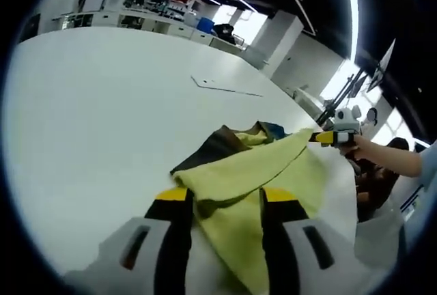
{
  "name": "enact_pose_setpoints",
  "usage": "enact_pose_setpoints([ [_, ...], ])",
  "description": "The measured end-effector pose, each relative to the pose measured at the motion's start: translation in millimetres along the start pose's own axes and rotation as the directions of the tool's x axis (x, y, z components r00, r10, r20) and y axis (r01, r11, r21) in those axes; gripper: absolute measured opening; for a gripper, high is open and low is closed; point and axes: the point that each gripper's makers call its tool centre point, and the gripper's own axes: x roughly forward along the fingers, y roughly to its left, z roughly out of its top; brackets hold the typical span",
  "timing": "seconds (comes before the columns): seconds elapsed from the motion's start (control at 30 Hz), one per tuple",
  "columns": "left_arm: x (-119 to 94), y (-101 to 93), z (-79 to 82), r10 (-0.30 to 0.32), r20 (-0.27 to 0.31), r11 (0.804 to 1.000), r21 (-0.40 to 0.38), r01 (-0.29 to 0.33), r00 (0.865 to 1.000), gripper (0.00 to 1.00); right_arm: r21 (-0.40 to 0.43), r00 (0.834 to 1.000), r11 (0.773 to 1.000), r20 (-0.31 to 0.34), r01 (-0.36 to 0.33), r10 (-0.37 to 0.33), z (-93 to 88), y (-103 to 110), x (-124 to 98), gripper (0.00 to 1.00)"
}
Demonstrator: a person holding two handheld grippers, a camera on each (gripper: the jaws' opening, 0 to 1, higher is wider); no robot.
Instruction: Fold the garment on the visible template until the final outline fits inside the template.
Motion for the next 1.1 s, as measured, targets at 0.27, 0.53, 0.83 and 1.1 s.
enact_pose_setpoints([
  [0.27, 9, 9.9, 12.6, 0.012, 0.034, 0.999, -0.032, -0.011, 0.999, 0.37, -0.016, 1.000, 0.999, 0.004, 0.031, -0.031, 10.5, -7, 18, 0.40],
  [0.53, 17, 17.2, 19.5, 0.024, 0.054, 0.998, -0.060, -0.021, 0.998, 0.37, -0.015, 0.998, 0.998, 0.012, 0.056, -0.056, 21.2, -21, 28, 0.41],
  [0.83, 12, 23.5, 20.2, 0.042, 0.066, 0.996, -0.076, -0.037, 0.997, 0.37, -0.029, 0.996, 0.996, 0.000, 0.088, -0.088, 18.6, -29, 23, 0.41],
  [1.1, 7, 25.2, 17.0, 0.051, 0.058, 0.996, -0.074, -0.046, 0.997, 0.37, -0.031, 0.996, 0.996, 0.001, 0.086, -0.086, 17.6, -27, 22, 0.41],
])
